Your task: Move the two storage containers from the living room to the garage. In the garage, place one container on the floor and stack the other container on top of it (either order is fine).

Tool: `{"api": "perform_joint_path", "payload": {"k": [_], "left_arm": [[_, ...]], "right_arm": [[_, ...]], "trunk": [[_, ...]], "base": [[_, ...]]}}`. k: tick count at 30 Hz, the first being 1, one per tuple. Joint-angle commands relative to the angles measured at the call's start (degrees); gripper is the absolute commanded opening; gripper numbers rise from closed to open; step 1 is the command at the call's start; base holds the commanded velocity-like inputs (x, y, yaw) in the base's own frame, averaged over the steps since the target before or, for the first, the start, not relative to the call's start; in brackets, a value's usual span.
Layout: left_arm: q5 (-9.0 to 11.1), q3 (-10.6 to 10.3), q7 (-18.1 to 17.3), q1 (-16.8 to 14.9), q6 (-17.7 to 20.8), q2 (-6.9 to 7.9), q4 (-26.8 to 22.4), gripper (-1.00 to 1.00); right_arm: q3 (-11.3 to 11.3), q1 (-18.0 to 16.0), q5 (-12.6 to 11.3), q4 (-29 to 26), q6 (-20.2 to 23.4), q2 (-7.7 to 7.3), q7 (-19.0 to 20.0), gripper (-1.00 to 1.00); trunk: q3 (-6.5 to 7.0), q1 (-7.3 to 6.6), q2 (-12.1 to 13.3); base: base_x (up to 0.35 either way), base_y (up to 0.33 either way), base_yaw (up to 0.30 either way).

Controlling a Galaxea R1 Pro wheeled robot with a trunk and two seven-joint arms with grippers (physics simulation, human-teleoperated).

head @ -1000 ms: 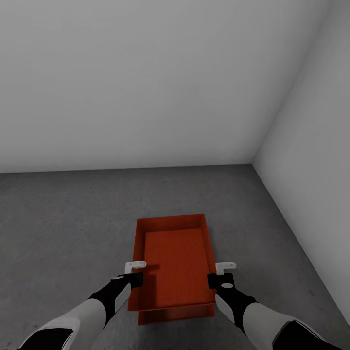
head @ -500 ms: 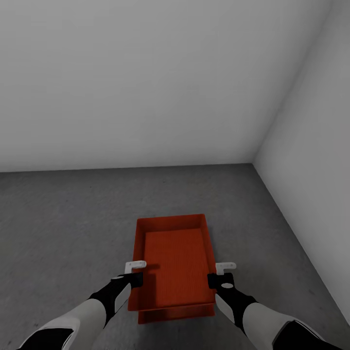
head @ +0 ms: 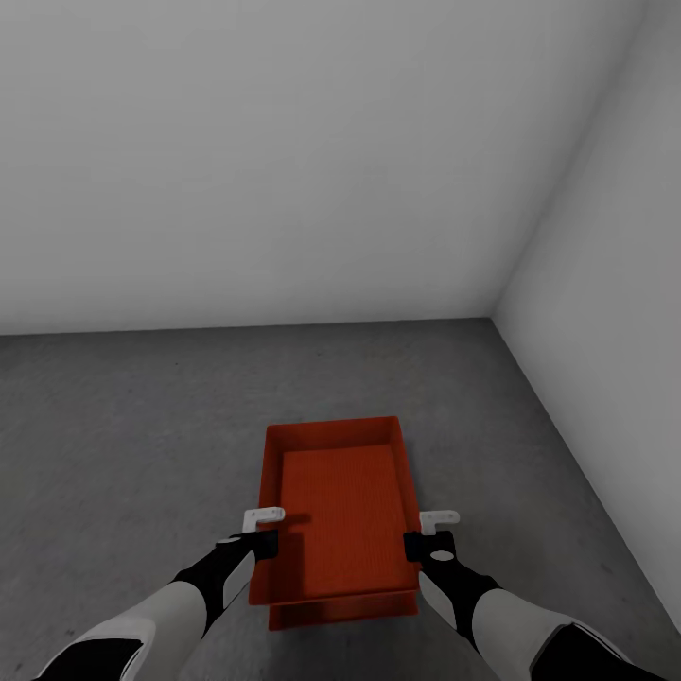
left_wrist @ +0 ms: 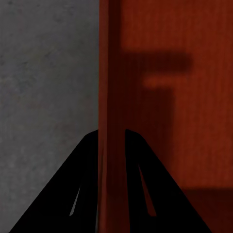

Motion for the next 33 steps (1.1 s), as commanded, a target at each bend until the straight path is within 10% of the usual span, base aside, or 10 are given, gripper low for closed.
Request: {"api": "perform_joint_path", "payload": {"k": [1, 33], "left_arm": [[-3.5, -3.0, 0.6, 0.1, 0.4, 0.20, 2.0, -1.00], [-3.4, -3.0, 0.7, 0.1, 0.4, 0.12, 2.1, -1.00]], "right_arm": [[-2.4, -0.1, 0.0, -0.1, -0.2, -0.54, -0.2, -1.00], [-2.4, -0.1, 0.0, -0.1, -0.2, -0.54, -0.2, -1.00]], "trunk": [[-0.03, 0.00, 0.0], [-0.93, 1.09, -2.0]], "base": [[-0.073, 0.000, 0.000], [-0.036, 0.000, 0.000]]}}
